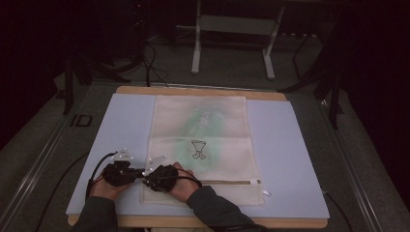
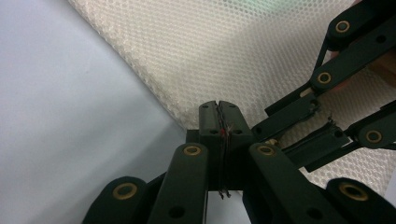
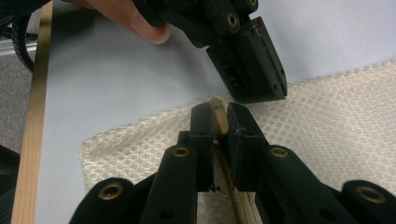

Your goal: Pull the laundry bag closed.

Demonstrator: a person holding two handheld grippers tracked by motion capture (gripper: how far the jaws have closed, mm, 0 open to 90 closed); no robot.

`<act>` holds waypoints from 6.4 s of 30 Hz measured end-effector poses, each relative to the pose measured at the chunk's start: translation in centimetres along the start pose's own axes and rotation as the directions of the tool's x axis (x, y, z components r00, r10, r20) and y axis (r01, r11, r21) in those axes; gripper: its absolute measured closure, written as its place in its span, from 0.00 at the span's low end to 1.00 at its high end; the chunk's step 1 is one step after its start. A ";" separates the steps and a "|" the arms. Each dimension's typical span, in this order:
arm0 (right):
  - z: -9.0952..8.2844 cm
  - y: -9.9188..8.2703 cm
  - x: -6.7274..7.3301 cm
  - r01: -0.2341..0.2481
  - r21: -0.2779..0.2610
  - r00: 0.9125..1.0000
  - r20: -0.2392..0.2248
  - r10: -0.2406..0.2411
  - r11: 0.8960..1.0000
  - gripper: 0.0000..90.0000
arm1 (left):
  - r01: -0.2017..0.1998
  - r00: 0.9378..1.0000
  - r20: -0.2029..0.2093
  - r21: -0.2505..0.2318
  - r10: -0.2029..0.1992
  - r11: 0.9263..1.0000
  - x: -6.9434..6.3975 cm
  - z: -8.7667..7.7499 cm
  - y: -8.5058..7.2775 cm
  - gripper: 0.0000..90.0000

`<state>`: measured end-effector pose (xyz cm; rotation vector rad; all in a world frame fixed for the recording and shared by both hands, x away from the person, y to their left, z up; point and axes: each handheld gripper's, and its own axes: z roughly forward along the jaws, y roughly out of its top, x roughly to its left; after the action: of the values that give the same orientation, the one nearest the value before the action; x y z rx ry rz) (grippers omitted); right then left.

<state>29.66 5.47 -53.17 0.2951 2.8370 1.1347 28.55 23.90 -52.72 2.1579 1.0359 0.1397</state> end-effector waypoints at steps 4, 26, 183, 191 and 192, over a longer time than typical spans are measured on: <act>0.0 0.0 0.0 -0.002 0.000 1.000 -0.003 0.002 1.000 0.91 | 0.002 1.000 -0.005 0.018 -0.002 1.000 -0.1 -0.1 0.0 0.99; -0.3 -0.1 -0.5 -0.019 0.021 0.999 -0.029 0.020 1.000 0.91 | -0.032 0.999 -0.038 0.067 0.035 0.997 -0.5 0.1 0.3 1.00; -9.1 -6.5 -2.6 0.009 0.146 1.000 0.011 -0.011 0.989 0.91 | -0.019 1.000 -0.015 0.049 0.019 0.999 -0.1 0.1 0.1 1.00; -9.8 -7.1 -2.7 -0.001 0.153 1.000 0.015 -0.002 0.988 0.91 | -0.019 1.000 -0.014 0.049 0.019 0.999 -0.1 0.0 0.0 1.00; -9.9 -7.2 -2.8 0.003 0.156 1.000 0.014 -0.006 0.988 0.91 | -0.019 1.000 -0.014 0.049 0.020 0.999 -0.1 0.0 0.1 1.00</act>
<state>29.92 -6.83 -50.99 0.3046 2.9172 0.9073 28.51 23.77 -52.70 2.2146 1.0368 0.1401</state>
